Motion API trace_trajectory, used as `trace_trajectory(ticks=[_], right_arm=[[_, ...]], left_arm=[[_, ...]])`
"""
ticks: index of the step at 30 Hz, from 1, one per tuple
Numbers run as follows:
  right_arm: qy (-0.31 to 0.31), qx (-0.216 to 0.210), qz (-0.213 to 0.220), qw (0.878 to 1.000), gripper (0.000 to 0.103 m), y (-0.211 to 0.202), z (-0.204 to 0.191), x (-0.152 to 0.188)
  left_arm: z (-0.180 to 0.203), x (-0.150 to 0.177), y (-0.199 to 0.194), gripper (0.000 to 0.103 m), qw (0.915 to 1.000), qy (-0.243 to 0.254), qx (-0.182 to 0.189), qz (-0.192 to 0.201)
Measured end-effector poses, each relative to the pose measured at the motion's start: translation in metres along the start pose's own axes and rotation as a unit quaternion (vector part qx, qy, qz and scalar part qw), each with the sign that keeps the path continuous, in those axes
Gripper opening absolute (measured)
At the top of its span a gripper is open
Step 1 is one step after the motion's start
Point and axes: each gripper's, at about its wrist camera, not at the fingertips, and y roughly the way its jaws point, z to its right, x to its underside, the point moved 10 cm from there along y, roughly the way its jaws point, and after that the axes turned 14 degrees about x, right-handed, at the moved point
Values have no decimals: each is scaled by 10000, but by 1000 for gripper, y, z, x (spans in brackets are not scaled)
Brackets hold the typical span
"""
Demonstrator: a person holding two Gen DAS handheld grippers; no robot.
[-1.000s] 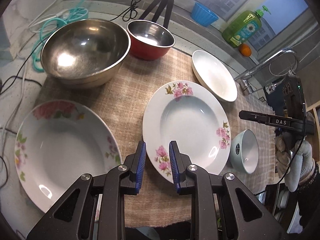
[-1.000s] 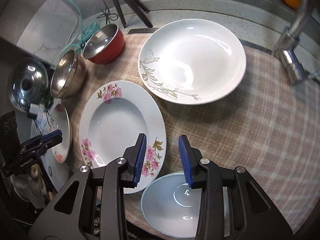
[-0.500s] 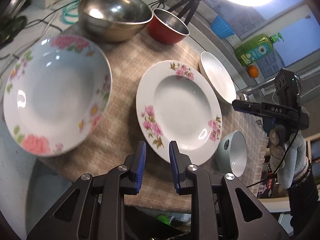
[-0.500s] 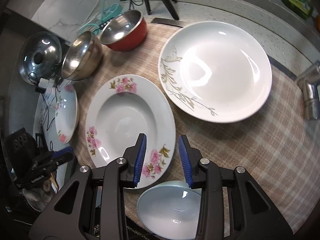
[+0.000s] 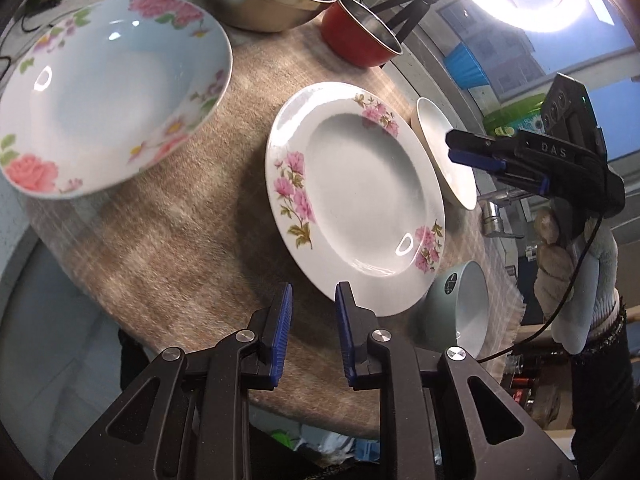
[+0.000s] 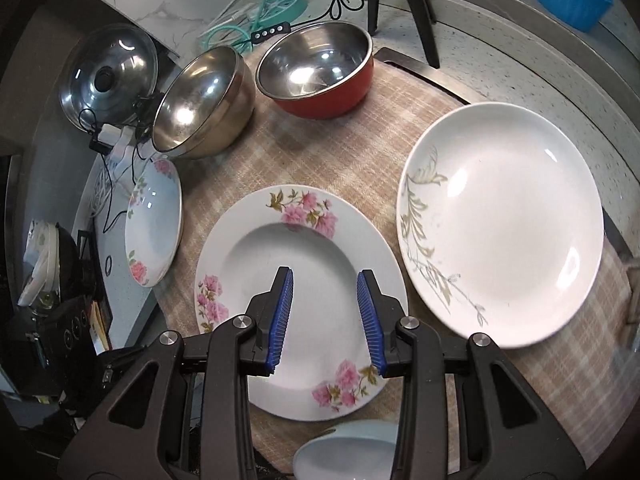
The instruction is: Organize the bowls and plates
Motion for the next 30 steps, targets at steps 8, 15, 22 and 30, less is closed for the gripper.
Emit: trace_trajectory(ticks=[8, 15, 22, 30], right_arm=[[-88, -30, -25, 10000, 36, 16, 2, -16], [-100, -62, -59, 9999, 36, 25, 0, -21], [-110, -15, -35, 9999, 36, 29, 4, -29], [-250, 41, -125, 9996, 36, 40, 7, -34]], left_arm=[[-3, 10, 4, 19, 9991, -399, 141, 45], [-3, 9, 7, 19, 9981, -547, 279, 61], [0, 10, 12, 19, 9982, -509, 313, 24], [-2, 11, 17, 19, 9975, -611, 357, 46]])
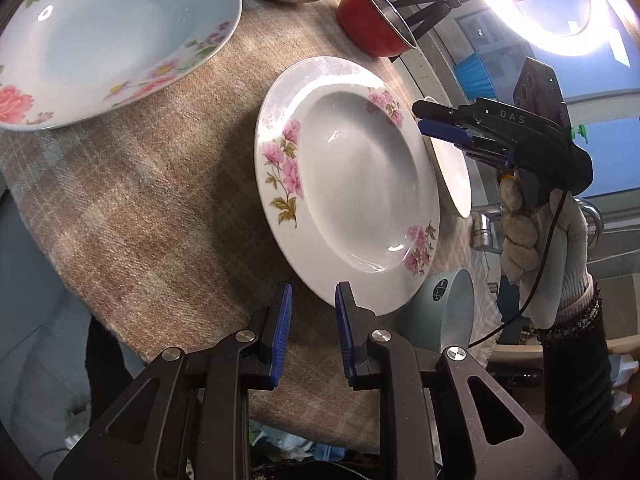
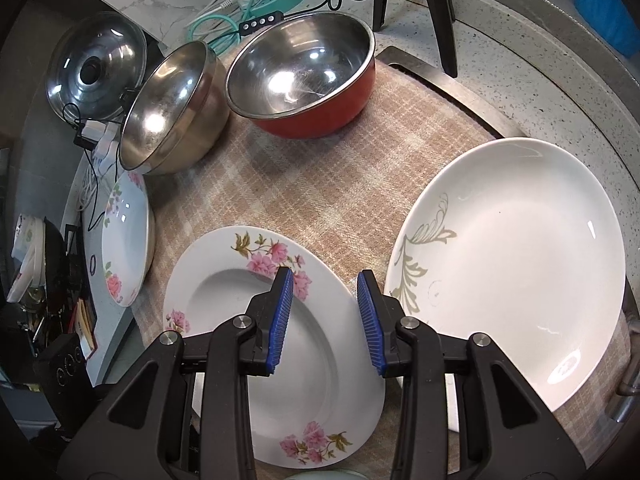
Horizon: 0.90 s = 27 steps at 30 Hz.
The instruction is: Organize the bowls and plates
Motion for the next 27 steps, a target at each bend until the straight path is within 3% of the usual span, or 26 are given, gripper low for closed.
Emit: trace_trajectory(ticks=[10, 12, 15, 27], right_arm=[[-170, -126, -100, 9997, 36, 9, -5, -2], [-219, -123, -116, 9996, 36, 10, -6, -3], [-297, -99, -138, 9994, 36, 11, -7, -3], [-283, -114, -142, 9994, 36, 12, -10, 0]], left_arm=[[-3, -6, 4, 19, 10000, -24, -45, 83], [-1, -7, 5, 13, 9999, 22, -84, 78], [-2, -8, 5, 12, 9998, 88, -162, 59], [0, -9, 5, 12, 9993, 234, -304, 6]])
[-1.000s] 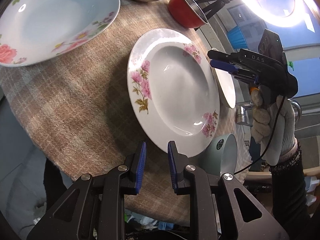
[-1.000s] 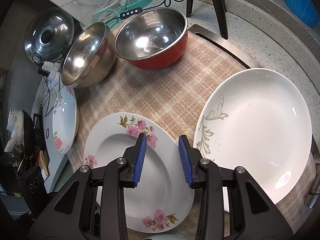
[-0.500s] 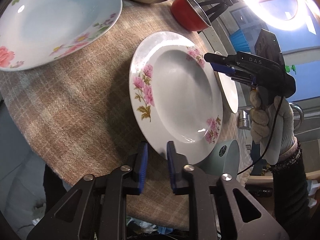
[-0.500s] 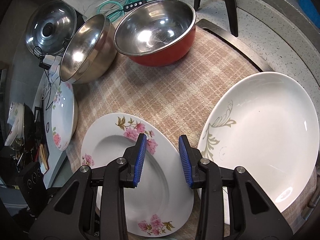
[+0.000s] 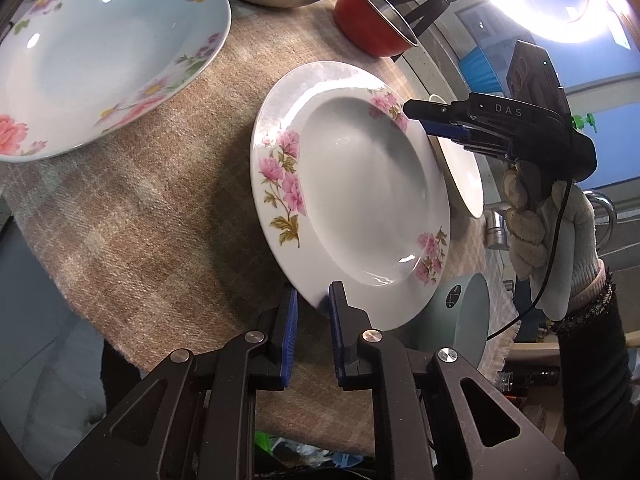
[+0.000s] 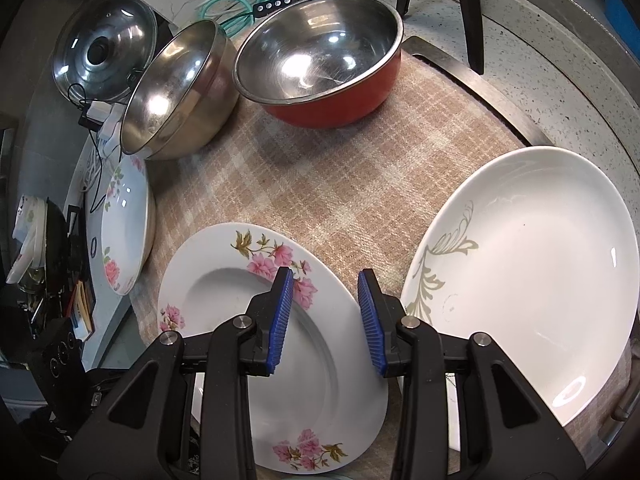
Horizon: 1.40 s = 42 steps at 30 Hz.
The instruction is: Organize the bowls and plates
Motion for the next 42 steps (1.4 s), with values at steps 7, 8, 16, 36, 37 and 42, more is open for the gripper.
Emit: trace_trajectory(ticks=[7, 8, 16, 36, 37, 42], right_arm=[[-2, -34, -48, 10000, 36, 1, -6, 6], [-16, -30, -57, 10000, 36, 1, -7, 7], [-118, -72, -135, 9998, 36, 2, -19, 19], [-281, -25, -293, 9992, 36, 1, -38, 45], [-288, -19, -298, 9991, 36, 1, -38, 46], [-320, -2, -326, 9990, 36, -1, -39, 51]], left_arm=[[-6, 4, -9, 12, 10000, -10, -41, 37], [-6, 6, -9, 12, 10000, -6, -54, 43], [-13, 12, -20, 12, 9998, -87, -135, 89], [-25, 24, -36, 14, 9994, -40, -325, 103], [-25, 24, -36, 14, 9994, -33, -332, 100], [-29, 24, -37, 15, 9993, -32, -350, 88]])
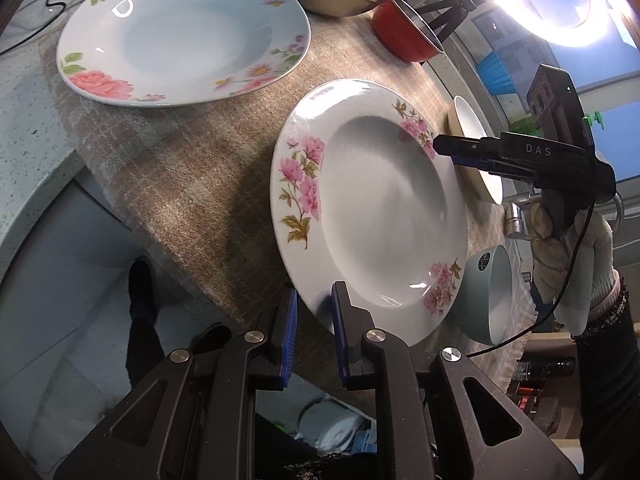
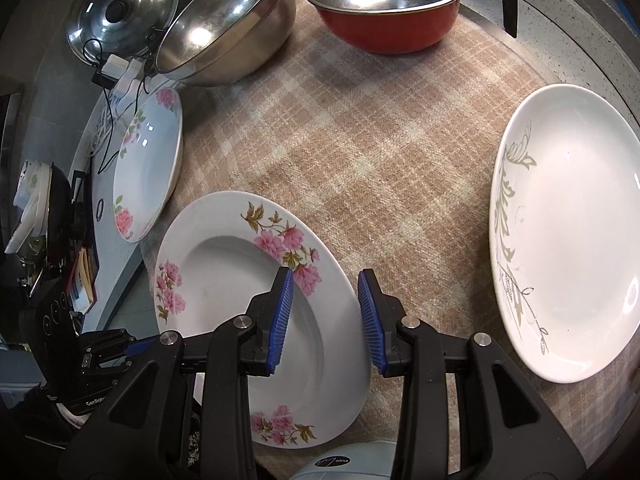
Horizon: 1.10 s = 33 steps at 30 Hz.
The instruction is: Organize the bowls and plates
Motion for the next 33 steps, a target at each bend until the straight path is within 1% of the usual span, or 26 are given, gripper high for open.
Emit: trace_trajectory(ticks=[7, 18, 20, 22, 27, 30, 33], right_arm=[[-109, 103, -63, 9999, 36, 1, 0, 9], [-38, 155, -25, 9999, 36, 1, 1, 7], [-19, 205, 7, 9998, 39, 1, 2, 7], [-14, 228, 60, 9997, 46, -2, 1, 6], [57, 327, 224, 9992, 49, -10, 4, 2], [200, 356, 403, 9984, 54, -20, 8, -3], [421, 373, 662, 9962, 55, -36, 14, -8]], left_arm=[[-3, -2, -2, 15, 10000, 21, -72, 39], [-3, -2, -2, 16, 9999, 73, -100, 14], [-3, -2, -2, 16, 9998, 115, -133, 8], [-3, -4, -4, 15, 9996, 178, -199, 19], [-6, -7, -10, 15, 9995, 217, -233, 46], [-5, -10, -16, 15, 9990, 333, -281, 77], [0, -14, -23, 15, 9981, 513, -321, 142]])
